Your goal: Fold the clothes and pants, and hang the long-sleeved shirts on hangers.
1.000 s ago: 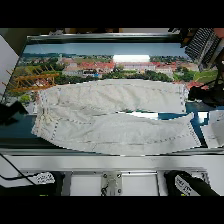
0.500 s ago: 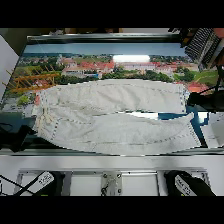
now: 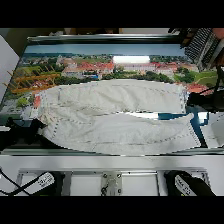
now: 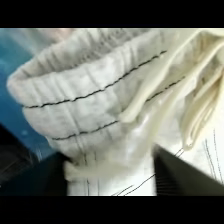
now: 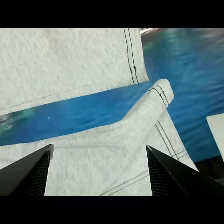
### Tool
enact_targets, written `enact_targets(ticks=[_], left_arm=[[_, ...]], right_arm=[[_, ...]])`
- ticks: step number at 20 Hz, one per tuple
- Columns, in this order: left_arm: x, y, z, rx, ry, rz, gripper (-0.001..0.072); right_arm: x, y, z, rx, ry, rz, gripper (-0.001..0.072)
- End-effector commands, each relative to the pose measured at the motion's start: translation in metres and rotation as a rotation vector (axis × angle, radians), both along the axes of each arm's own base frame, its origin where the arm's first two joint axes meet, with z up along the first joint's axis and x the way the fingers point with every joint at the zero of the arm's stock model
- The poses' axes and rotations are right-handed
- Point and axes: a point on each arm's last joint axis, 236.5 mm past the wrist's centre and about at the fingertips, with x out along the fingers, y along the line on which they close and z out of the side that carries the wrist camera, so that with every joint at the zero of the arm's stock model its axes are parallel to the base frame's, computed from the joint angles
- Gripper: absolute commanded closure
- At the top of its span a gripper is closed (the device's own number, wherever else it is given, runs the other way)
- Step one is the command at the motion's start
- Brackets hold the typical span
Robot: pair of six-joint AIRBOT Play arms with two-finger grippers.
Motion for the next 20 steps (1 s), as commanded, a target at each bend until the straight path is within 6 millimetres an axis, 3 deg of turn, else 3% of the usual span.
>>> enact_targets(ticks=[1,2,3,5,8,11,14,18,20], left_arm=[[0.005,-0.011,-0.008,0.003,0.01,-0.027,0.047],[0.007,-0.01,-0.004,0.014,-0.001,-0.036,0.0607],[0.011,-0.009,0.003,0.031,-0.019,-0.049,0.0685],[0.019,-0.009,0.021,0.06,-0.064,-0.089,0.0685],[0.021,-0.012,0.039,0.081,-0.101,-0.149,0.0685],[0.022,-0.012,0.044,0.096,-0.117,-0.172,0.0685],[0.02,-0.014,0.043,0.089,-0.111,-0.176,0.0685],[0.016,-0.019,0.043,0.069,-0.098,-0.187,0.0685],[0.015,-0.02,0.042,0.065,-0.095,-0.189,0.0685]], right_arm=[[-0.004,-0.004,-0.002,0.002,0.014,-0.013,0.008],[-0.01,-0.01,-0.004,0.007,0.033,-0.033,0.008],[-0.018,-0.018,-0.007,0.009,0.062,-0.054,0.008],[-0.042,-0.045,-0.019,0.025,0.122,-0.14,0.008],[-0.077,-0.085,-0.052,0.104,0.167,-0.308,0.008],[-0.088,-0.107,-0.091,0.234,0.126,-0.457,0.0078],[-0.115,-0.114,-0.13,0.327,0.214,-0.537,0.0031],[-0.171,-0.118,-0.161,0.427,0.288,-0.706,0.0031],[-0.189,-0.113,-0.177,0.453,0.305,-0.726,0.0032]])
